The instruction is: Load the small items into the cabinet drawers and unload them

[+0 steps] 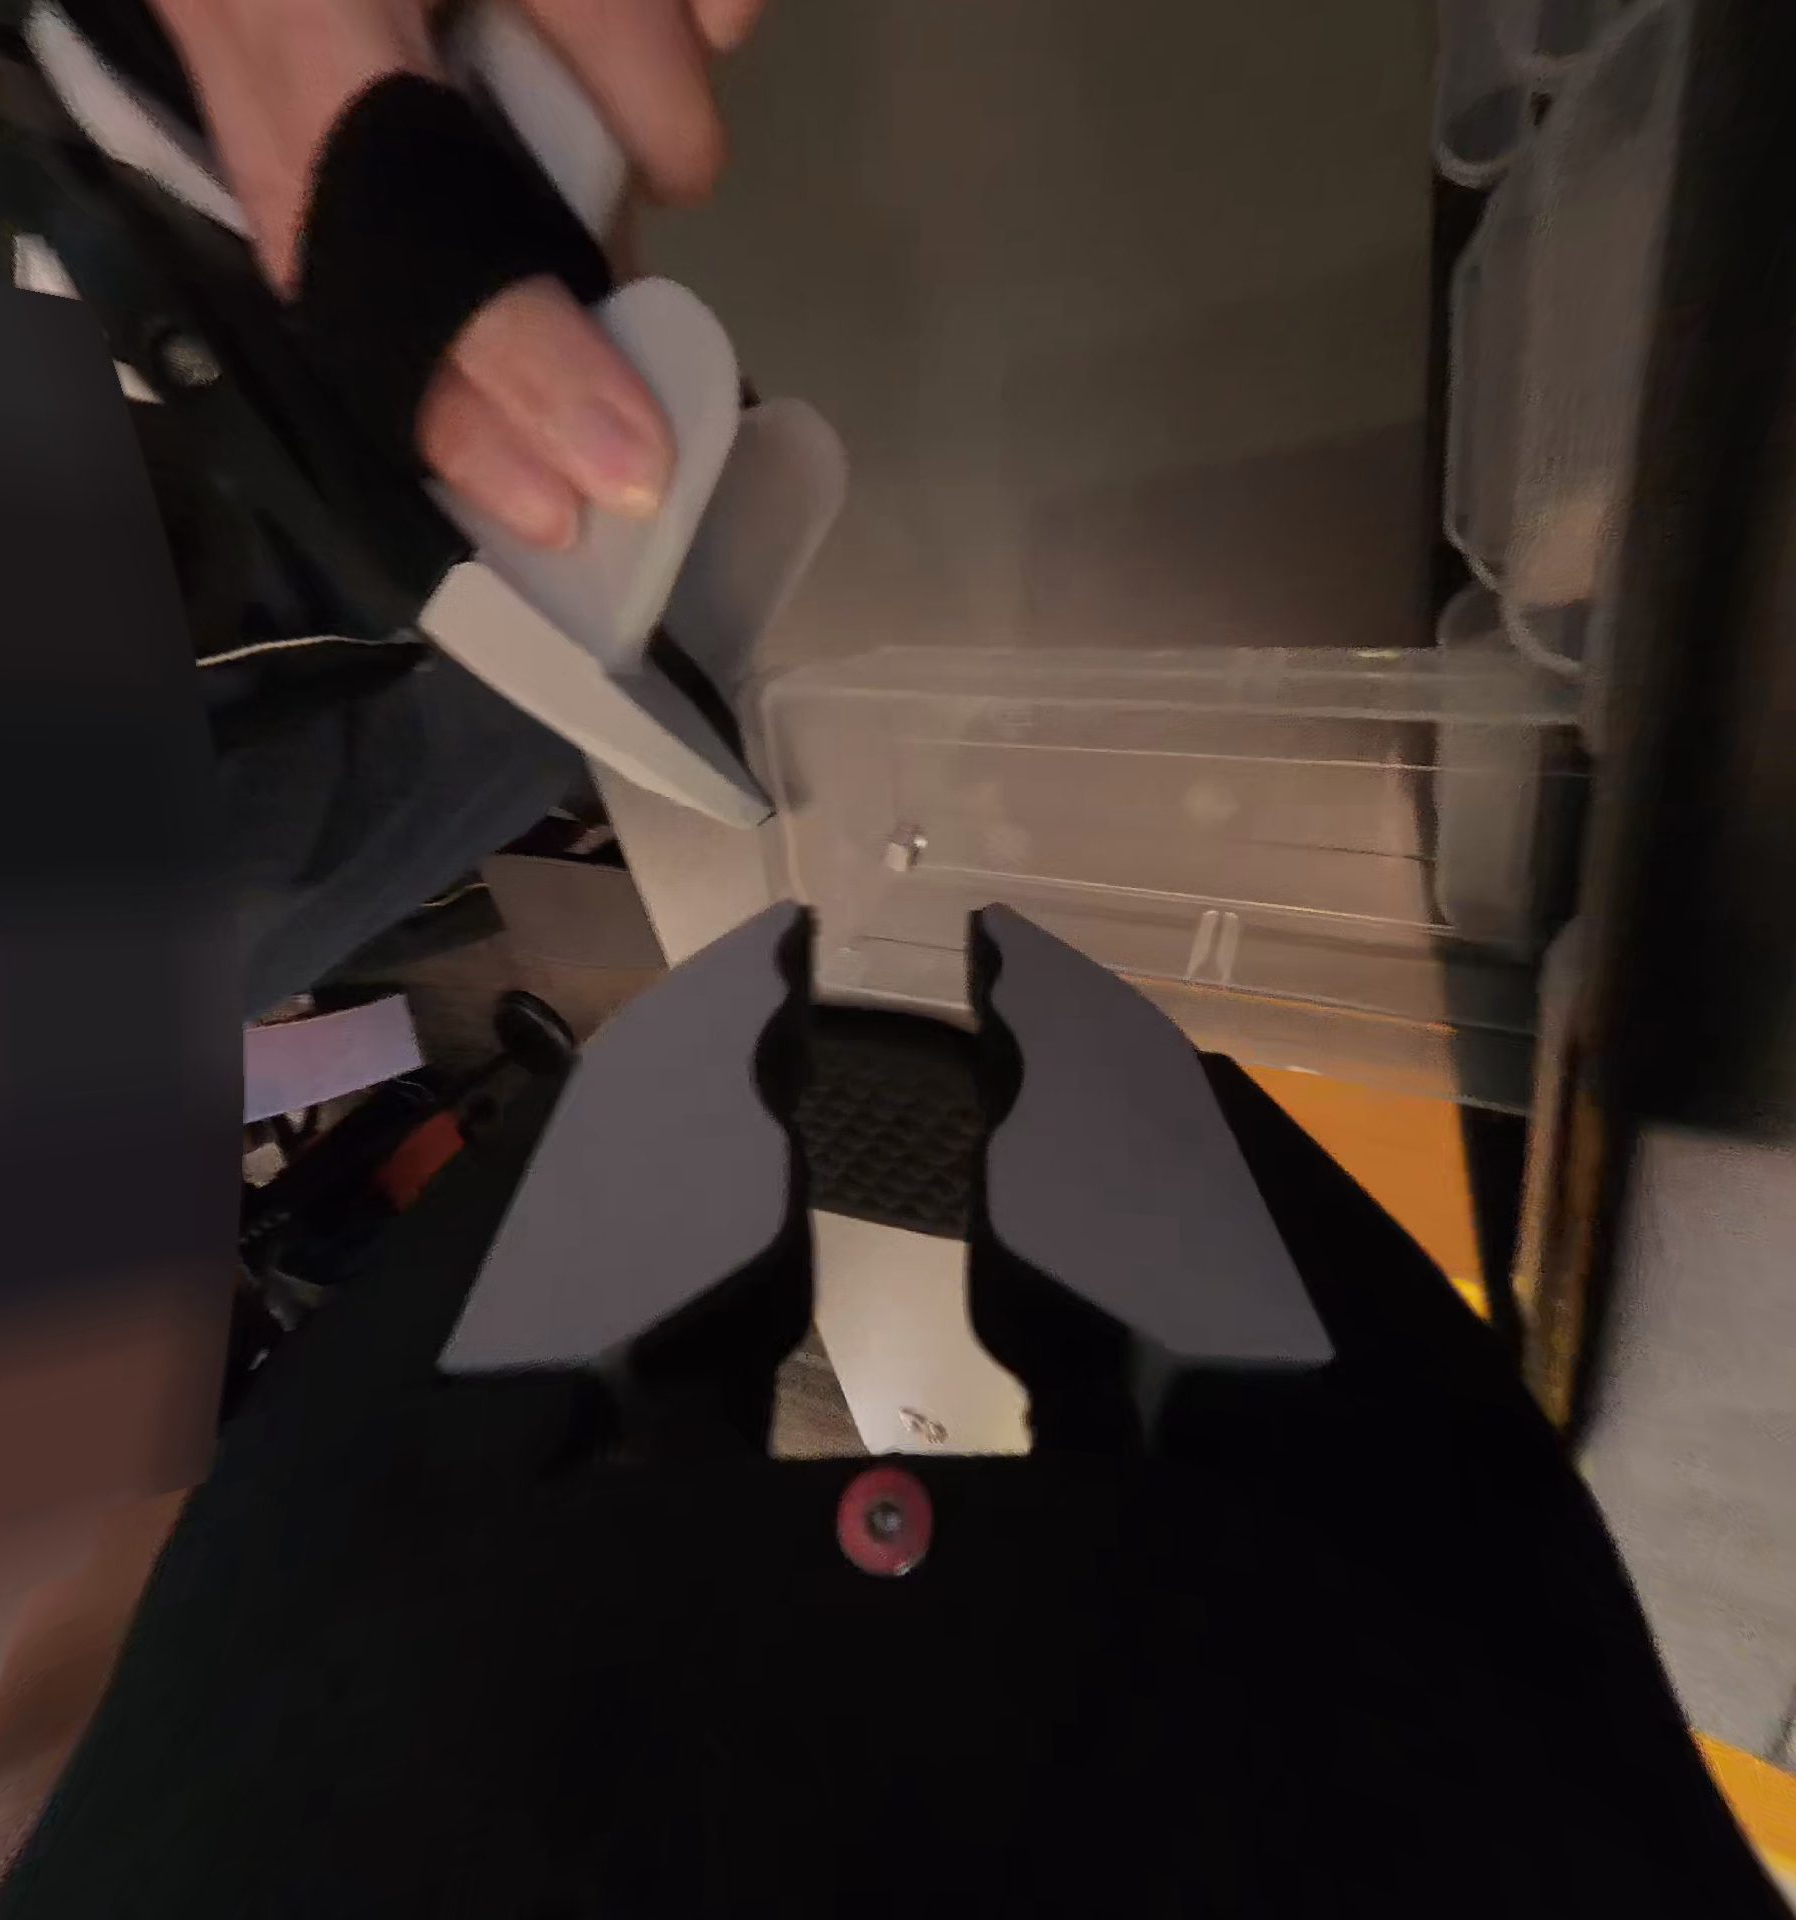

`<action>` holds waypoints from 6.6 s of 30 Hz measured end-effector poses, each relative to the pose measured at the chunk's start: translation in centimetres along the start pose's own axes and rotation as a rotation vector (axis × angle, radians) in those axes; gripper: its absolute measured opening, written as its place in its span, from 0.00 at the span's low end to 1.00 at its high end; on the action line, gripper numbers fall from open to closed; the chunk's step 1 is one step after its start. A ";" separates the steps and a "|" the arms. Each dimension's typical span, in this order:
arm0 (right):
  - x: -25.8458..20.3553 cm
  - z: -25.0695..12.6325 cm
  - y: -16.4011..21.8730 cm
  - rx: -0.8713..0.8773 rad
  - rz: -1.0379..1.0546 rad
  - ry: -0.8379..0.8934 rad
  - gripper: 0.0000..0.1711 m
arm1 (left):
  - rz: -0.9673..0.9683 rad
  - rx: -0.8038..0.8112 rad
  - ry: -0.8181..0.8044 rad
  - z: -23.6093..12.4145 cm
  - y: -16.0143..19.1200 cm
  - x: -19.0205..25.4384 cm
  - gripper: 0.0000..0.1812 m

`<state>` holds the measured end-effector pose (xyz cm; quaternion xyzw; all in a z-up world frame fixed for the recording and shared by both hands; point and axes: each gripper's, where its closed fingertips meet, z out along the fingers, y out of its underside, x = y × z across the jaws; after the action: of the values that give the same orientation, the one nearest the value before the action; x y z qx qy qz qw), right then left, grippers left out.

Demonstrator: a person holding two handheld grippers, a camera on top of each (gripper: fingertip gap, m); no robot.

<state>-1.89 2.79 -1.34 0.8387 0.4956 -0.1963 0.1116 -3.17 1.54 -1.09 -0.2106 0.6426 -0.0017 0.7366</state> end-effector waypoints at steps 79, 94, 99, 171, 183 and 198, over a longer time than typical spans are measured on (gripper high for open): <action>-3.8 2.4 0.7 -0.450 0.062 -0.203 0.52 | 0.033 0.003 0.005 0.4 -0.3 0.2 0.06; -2.8 1.2 0.8 -0.364 0.009 -0.215 0.31 | 0.024 0.008 -0.017 0.2 -0.3 -0.4 0.06; -2.7 1.1 1.3 -0.349 -0.001 -0.205 0.27 | 0.031 0.006 -0.019 0.2 -0.4 -0.4 0.05; -0.9 -4.3 1.1 0.041 -0.168 0.046 0.04 | 0.050 -0.033 -0.032 0.7 -0.6 -0.6 0.05; -0.7 -5.4 7.1 0.332 -0.123 0.181 0.04 | 0.035 -0.199 -0.018 3.5 2.6 -0.5 0.05; 12.5 2.7 18.4 0.248 0.404 0.318 0.04 | -0.216 -0.341 0.018 6.2 6.6 -1.4 0.07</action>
<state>19.01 2.72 -9.42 0.9480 0.3017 -0.0953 -0.0342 0.65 9.85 -1.27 -0.3998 0.6137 0.0263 0.6803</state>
